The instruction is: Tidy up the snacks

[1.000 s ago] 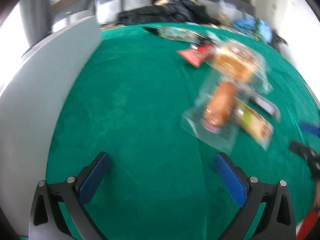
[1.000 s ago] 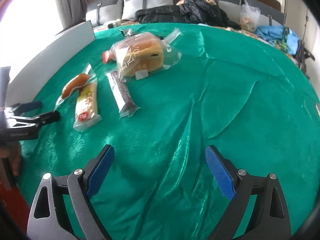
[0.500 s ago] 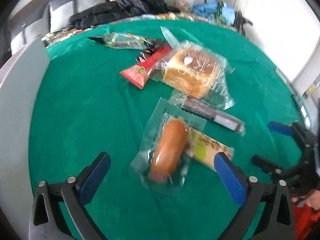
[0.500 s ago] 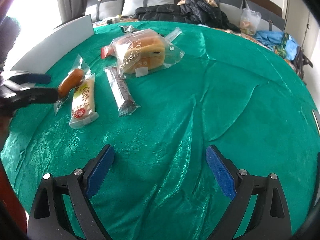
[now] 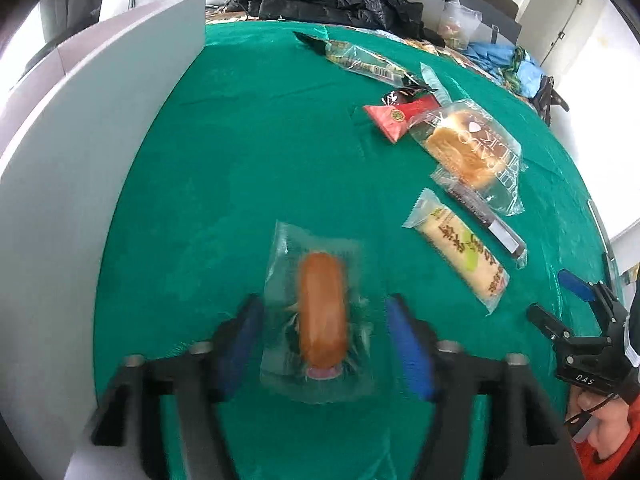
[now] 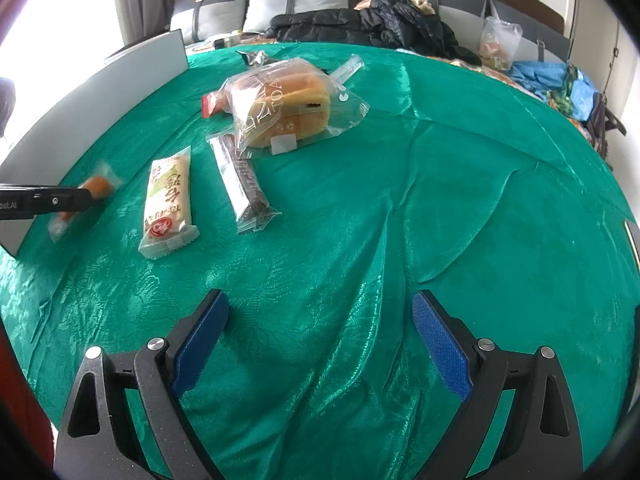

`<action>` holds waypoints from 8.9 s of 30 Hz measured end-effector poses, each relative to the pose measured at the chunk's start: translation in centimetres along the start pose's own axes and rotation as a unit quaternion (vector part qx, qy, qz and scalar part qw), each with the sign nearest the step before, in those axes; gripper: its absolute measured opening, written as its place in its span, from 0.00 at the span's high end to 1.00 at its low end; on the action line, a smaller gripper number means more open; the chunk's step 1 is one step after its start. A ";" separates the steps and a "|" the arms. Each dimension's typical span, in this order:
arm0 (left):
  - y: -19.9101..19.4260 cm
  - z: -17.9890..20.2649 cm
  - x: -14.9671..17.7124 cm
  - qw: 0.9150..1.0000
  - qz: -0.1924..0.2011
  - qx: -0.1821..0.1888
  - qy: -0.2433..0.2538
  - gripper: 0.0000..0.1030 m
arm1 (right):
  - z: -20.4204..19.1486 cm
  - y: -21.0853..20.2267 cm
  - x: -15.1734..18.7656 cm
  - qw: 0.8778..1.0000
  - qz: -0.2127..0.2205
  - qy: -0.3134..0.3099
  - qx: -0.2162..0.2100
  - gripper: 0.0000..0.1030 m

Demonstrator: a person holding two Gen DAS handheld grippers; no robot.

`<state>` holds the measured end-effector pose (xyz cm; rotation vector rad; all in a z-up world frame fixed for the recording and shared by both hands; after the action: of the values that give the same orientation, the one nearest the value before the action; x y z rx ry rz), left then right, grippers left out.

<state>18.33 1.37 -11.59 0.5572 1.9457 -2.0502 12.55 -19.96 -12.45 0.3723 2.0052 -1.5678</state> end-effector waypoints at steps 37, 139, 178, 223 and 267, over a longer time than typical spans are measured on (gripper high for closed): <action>2.1 0.0 0.9 0.993 0.073 -0.065 0.059 0.00 | -0.1 0.2 0.1 1.000 -0.001 -0.001 -0.001 0.06; -19.7 -25.0 -2.9 0.966 0.179 -0.052 -0.177 0.65 | -27.7 -5.6 -21.8 0.936 -0.011 -0.003 -0.353 0.69; 2.0 2.8 -1.2 0.994 0.074 -0.080 0.002 0.01 | 9.9 -2.6 -1.1 0.991 0.025 0.099 0.089 0.20; 2.8 3.2 -1.2 0.992 0.079 -0.092 0.016 0.00 | 9.2 -1.7 -1.4 0.991 0.020 0.101 0.088 0.12; 2.8 3.2 -1.2 0.992 0.079 -0.093 0.016 0.00 | 9.3 -1.7 -1.4 0.991 0.020 0.102 0.088 0.12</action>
<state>20.35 -2.10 -13.46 0.6798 2.0127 -1.7538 15.12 -29.13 -11.75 0.6601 1.9991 -1.7469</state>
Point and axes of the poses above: each gripper's, at about its wrist camera, not at the fingertips, and y roughly the way its jaws point, z to its right, x to its underside, the point moved 4 cm from there along y, roughly the way its jaws point, and after that the axes turned 11 degrees about -x, right-handed, at the moved point
